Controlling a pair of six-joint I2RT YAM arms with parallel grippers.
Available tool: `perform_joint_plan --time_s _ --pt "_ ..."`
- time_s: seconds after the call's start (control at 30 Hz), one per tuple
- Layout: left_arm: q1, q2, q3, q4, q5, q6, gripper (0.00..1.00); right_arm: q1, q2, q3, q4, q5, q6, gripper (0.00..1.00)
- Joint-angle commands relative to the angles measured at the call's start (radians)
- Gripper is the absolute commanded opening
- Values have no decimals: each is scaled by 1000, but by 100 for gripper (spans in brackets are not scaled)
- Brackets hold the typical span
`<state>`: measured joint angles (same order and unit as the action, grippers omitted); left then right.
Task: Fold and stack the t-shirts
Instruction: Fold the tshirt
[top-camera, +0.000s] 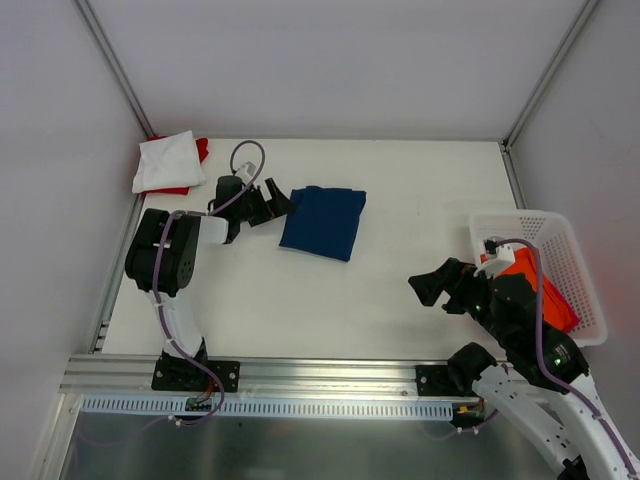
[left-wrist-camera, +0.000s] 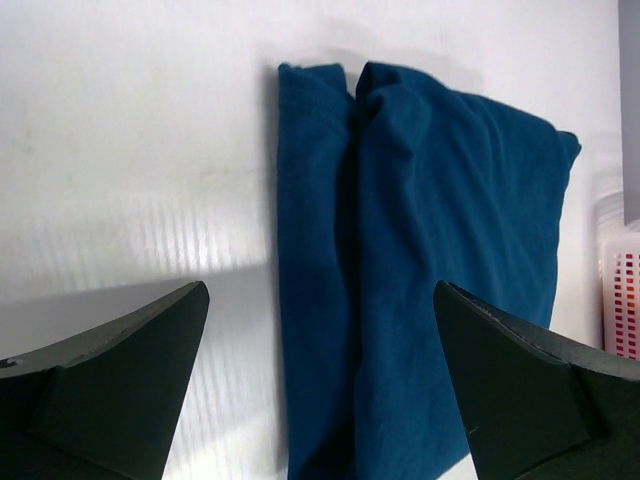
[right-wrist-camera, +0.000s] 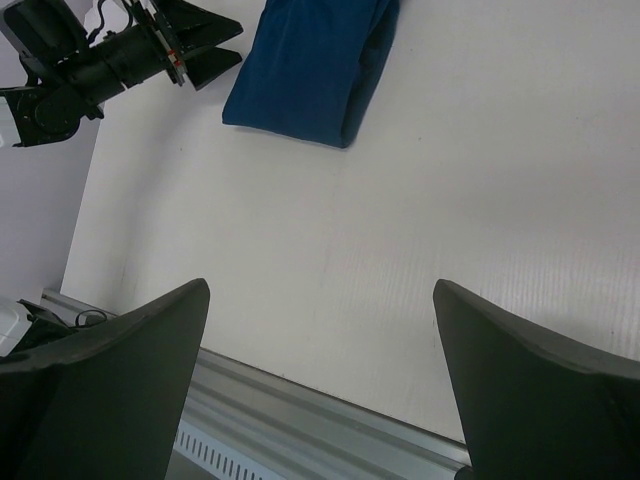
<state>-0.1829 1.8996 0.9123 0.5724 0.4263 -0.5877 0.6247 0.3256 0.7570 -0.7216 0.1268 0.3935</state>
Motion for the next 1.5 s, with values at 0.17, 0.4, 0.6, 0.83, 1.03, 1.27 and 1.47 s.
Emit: perform_joint_plan --time_s 0.17,0.4,0.6,0.83,1.03,1.27,1.47 --pt "-79 144 106 -26 84 -34 99 6 -7 25 -19 31 22 99" --pt "-188 197 186 -19 195 -95 99 6 4 30 -21 43 18 99" --pt "-237 234 152 127 290 -204 97 7 7 25 -18 43 19 99" --pt "-239 320 180 156 333 -258 31 7 -33 45 -65 69 16 99" --pt "-271 322 203 70 299 -183 0 7 -59 53 -87 85 16 100" --pt "-285 259 177 20 273 -118 0 6 -48 39 -72 77 18 99" --pt "-285 66 230 -326 88 126 0 7 -37 18 -39 62 19 99"
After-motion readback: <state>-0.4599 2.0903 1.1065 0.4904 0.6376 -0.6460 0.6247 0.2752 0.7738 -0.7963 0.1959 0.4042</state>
